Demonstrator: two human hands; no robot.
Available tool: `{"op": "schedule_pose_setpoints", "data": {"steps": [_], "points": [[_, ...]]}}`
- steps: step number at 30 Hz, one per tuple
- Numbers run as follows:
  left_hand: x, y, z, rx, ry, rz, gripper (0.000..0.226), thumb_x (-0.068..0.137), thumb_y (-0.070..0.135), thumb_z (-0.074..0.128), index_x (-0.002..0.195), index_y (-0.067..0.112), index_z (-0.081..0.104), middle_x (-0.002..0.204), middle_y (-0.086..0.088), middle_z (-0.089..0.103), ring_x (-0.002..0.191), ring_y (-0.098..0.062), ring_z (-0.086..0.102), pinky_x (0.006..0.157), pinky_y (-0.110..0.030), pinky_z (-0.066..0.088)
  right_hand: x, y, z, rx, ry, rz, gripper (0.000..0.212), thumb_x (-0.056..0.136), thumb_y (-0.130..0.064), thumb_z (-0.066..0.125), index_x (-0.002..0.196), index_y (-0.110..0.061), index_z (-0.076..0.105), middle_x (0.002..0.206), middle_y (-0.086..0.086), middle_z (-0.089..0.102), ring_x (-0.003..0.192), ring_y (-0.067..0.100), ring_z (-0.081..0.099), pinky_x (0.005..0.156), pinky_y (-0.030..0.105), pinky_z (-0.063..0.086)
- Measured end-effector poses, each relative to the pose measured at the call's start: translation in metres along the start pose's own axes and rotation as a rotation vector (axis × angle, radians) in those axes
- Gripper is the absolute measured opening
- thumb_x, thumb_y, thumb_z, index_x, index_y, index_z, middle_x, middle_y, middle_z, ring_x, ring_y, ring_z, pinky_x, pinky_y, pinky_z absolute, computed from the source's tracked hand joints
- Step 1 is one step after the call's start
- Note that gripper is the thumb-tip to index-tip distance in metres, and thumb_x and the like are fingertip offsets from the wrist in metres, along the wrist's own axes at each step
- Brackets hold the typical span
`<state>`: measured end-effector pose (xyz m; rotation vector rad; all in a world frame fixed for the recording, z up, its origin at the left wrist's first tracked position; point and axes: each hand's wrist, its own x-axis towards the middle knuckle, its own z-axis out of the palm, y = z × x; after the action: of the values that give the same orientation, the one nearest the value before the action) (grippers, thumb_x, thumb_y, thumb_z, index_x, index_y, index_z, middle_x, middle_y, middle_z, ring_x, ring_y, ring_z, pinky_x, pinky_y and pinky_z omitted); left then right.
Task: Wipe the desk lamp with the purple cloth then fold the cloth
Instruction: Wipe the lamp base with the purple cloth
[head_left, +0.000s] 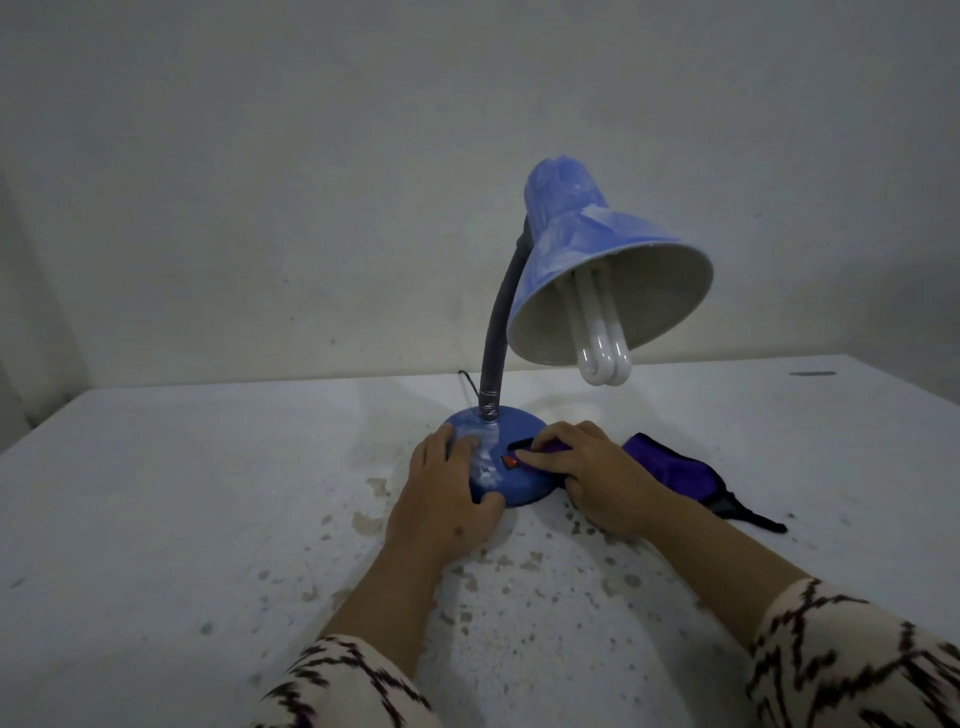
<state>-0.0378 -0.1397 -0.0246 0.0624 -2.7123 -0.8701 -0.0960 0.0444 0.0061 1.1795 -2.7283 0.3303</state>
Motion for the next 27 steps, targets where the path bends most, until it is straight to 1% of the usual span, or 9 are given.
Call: {"op": "schedule_pose_setpoints", "data": {"steps": [6, 12, 14, 16, 18, 19, 21, 24, 27], "points": [[0.000, 0.002, 0.001, 0.009, 0.002, -0.009, 0.073, 0.081, 0.033, 0.056, 0.144, 0.023, 0.023, 0.155, -0.001, 0.012, 0.142, -0.019, 0.009, 0.113, -0.033, 0.019, 0.017, -0.002, -0.001, -0.047, -0.081, 0.148, 0.048, 0.094, -0.023, 0.030, 0.141, -0.033, 0.028, 0.142, -0.007, 0.028, 0.124, 0.017, 0.027, 0.102, 0.038, 0.030], [0.000, 0.001, 0.001, -0.004, -0.006, -0.013, 0.072, 0.081, 0.032, 0.057, 0.144, 0.024, 0.023, 0.155, -0.001, 0.011, 0.142, -0.019, 0.009, 0.114, -0.033, 0.018, 0.037, -0.007, -0.003, -0.021, -0.065, 0.261, 0.044, 0.095, -0.025, 0.029, 0.138, -0.027, 0.035, 0.142, -0.003, 0.031, 0.123, 0.021, 0.031, 0.102, 0.044, 0.030], [0.000, 0.001, 0.001, -0.009, -0.002, -0.011, 0.072, 0.081, 0.032, 0.057, 0.144, 0.024, 0.023, 0.155, -0.001, 0.012, 0.143, -0.019, 0.008, 0.114, -0.033, 0.018, 0.030, -0.006, 0.000, 0.003, -0.047, 0.209, 0.043, 0.095, -0.021, 0.031, 0.138, -0.025, 0.038, 0.142, -0.003, 0.034, 0.125, 0.019, 0.031, 0.103, 0.039, 0.029], [0.001, 0.000, 0.002, -0.014, 0.000, -0.006, 0.072, 0.080, 0.032, 0.058, 0.143, 0.024, 0.024, 0.155, -0.001, 0.012, 0.143, -0.018, 0.008, 0.113, -0.032, 0.018, 0.019, -0.003, 0.003, 0.122, 0.038, 0.137, 0.040, 0.094, -0.011, 0.037, 0.131, -0.020, 0.049, 0.135, 0.000, 0.044, 0.120, 0.015, 0.036, 0.102, 0.024, 0.030], [0.001, -0.001, 0.002, -0.015, -0.003, 0.001, 0.072, 0.080, 0.032, 0.058, 0.143, 0.024, 0.024, 0.155, -0.001, 0.011, 0.143, -0.019, 0.008, 0.113, -0.033, 0.018, 0.007, -0.004, 0.001, 0.370, 0.138, 0.127, 0.036, 0.091, 0.001, 0.041, 0.117, -0.014, 0.062, 0.120, 0.003, 0.055, 0.104, 0.005, 0.046, 0.091, 0.005, 0.033], [0.001, -0.002, 0.002, -0.016, -0.002, 0.006, 0.072, 0.080, 0.031, 0.058, 0.143, 0.024, 0.024, 0.155, -0.001, 0.011, 0.143, -0.019, 0.008, 0.113, -0.033, 0.019, 0.003, -0.007, -0.001, 0.499, 0.170, 0.140, 0.036, 0.090, 0.005, 0.042, 0.109, -0.015, 0.065, 0.112, 0.001, 0.058, 0.097, 0.001, 0.050, 0.088, 0.004, 0.036], [0.001, -0.001, 0.003, -0.016, 0.004, 0.011, 0.072, 0.079, 0.031, 0.058, 0.143, 0.024, 0.025, 0.155, -0.002, 0.012, 0.142, -0.020, 0.008, 0.113, -0.033, 0.019, 0.000, -0.011, -0.001, 0.584, 0.180, 0.113, 0.036, 0.090, 0.005, 0.043, 0.104, -0.018, 0.067, 0.106, -0.005, 0.058, 0.096, 0.003, 0.052, 0.089, 0.010, 0.041], [0.000, -0.001, 0.002, -0.011, 0.012, 0.008, 0.073, 0.079, 0.031, 0.058, 0.143, 0.022, 0.025, 0.155, -0.003, 0.012, 0.142, -0.020, 0.009, 0.113, -0.033, 0.018, 0.005, -0.012, 0.007, 0.246, 0.124, 0.030, 0.038, 0.092, -0.001, 0.043, 0.117, -0.022, 0.062, 0.116, -0.003, 0.056, 0.103, 0.019, 0.045, 0.093, 0.032, 0.039], [0.000, 0.000, 0.002, -0.014, 0.009, 0.009, 0.072, 0.080, 0.031, 0.058, 0.143, 0.022, 0.025, 0.155, -0.003, 0.012, 0.142, -0.020, 0.009, 0.113, -0.033, 0.018, 0.010, -0.010, 0.005, 0.143, 0.098, 0.048, 0.040, 0.093, -0.005, 0.039, 0.122, -0.024, 0.058, 0.122, 0.000, 0.053, 0.104, 0.022, 0.041, 0.093, 0.038, 0.037]]}}
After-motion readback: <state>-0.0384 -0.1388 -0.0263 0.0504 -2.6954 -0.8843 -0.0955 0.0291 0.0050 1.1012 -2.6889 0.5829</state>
